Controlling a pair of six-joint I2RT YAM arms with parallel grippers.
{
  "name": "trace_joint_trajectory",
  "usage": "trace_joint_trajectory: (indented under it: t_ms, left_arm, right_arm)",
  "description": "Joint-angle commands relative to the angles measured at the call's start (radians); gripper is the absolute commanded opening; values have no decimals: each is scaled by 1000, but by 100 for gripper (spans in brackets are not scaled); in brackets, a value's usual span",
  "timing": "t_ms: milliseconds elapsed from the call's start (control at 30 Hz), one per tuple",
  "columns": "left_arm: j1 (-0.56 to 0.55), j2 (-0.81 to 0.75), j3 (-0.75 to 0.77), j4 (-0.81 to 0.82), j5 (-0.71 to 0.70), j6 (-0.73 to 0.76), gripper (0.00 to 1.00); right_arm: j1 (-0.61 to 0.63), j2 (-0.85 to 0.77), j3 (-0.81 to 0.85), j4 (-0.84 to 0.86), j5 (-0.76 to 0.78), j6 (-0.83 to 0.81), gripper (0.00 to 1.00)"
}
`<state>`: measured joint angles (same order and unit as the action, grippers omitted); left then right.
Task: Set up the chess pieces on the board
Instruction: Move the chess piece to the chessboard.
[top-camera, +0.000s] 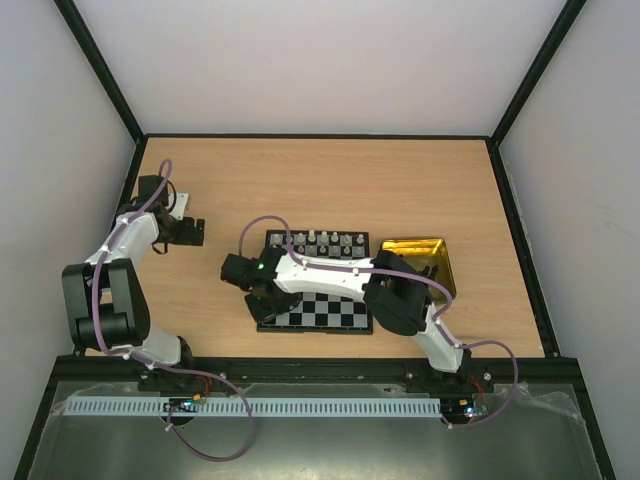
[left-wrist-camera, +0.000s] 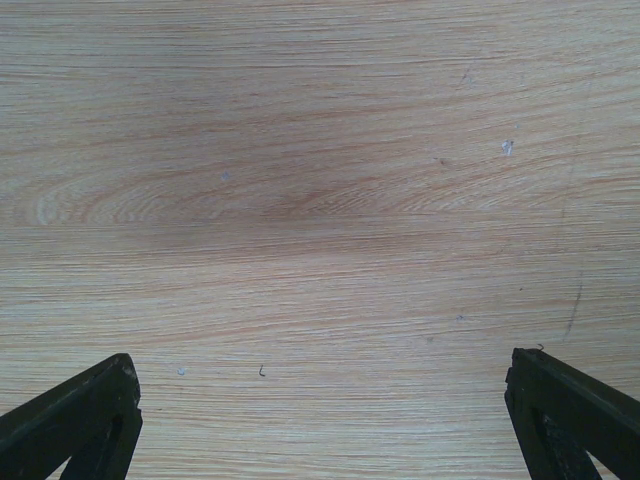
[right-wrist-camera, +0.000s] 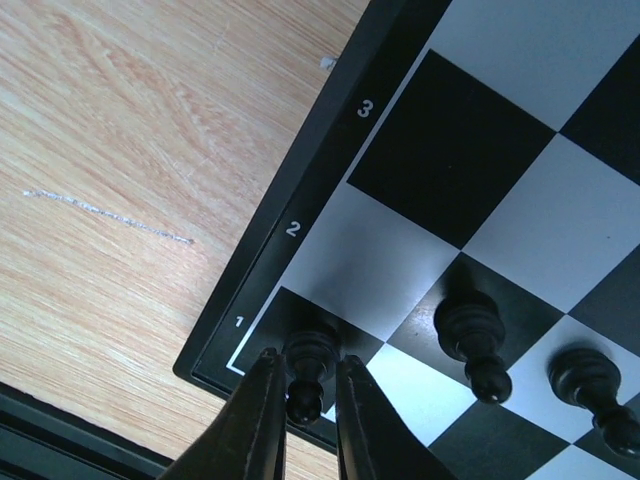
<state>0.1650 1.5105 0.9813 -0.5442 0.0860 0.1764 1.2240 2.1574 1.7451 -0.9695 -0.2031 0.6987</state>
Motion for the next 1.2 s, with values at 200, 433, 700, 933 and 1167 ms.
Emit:
trace_joint_trajectory:
  t_ms: [200, 433, 700, 933, 1167]
  left_arm:
    - [10, -2, 5, -7, 0, 14, 99]
    - [13, 2, 11, -9, 0, 18, 99]
    - [16, 8, 15, -9, 1, 20, 99]
    - [18, 10, 19, -9, 3, 22, 99]
    - [19, 7, 14, -9, 8, 22, 99]
  right_arm:
    - [-17, 26, 10, -3, 5, -15, 7]
    - [-41, 30, 20, -12, 14, -27, 7]
    - [-56, 48, 44, -16, 15, -38, 7]
    - [-58, 69, 73, -29, 7, -47, 6]
    - [-57, 54, 46, -18, 11, -37, 7]
